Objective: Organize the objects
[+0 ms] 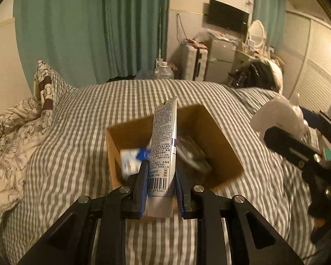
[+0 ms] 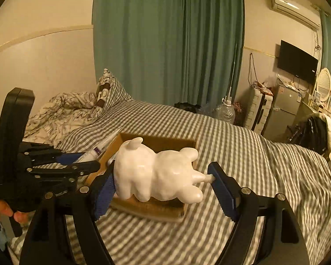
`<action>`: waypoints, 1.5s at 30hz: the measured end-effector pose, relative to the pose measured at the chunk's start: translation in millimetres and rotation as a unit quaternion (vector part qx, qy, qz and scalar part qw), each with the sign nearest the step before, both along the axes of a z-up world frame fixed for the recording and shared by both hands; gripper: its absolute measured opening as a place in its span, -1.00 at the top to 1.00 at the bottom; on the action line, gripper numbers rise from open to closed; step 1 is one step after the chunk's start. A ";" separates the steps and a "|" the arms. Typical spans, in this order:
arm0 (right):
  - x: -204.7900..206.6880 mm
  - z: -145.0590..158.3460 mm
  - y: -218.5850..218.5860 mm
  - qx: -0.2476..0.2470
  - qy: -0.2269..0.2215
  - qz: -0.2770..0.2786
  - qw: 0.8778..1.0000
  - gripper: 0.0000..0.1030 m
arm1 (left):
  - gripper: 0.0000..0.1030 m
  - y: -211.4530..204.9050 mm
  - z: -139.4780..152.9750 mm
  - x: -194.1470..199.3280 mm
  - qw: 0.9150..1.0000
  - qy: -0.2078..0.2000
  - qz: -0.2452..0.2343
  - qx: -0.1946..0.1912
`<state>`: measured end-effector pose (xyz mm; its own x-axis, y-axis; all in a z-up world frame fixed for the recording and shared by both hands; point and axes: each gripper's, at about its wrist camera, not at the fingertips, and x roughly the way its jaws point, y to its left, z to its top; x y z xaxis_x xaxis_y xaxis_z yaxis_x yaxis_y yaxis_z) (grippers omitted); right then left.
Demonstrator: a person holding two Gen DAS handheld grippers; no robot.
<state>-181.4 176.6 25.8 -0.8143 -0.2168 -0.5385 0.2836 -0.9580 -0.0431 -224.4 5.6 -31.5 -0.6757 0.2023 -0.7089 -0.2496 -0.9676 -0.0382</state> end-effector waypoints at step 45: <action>88.4 129.3 39.5 -0.009 0.145 -0.077 0.986 -0.99 | -1.00 -13.2 152.7 94.5 0.973 0.210 0.084 0.054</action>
<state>-93.0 216.2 155.1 -0.9574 -0.0860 -0.2755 0.1130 -0.9901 -0.0838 -129.9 -7.6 121.2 -0.9312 0.1225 -0.3434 -0.1046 -0.9920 -0.0703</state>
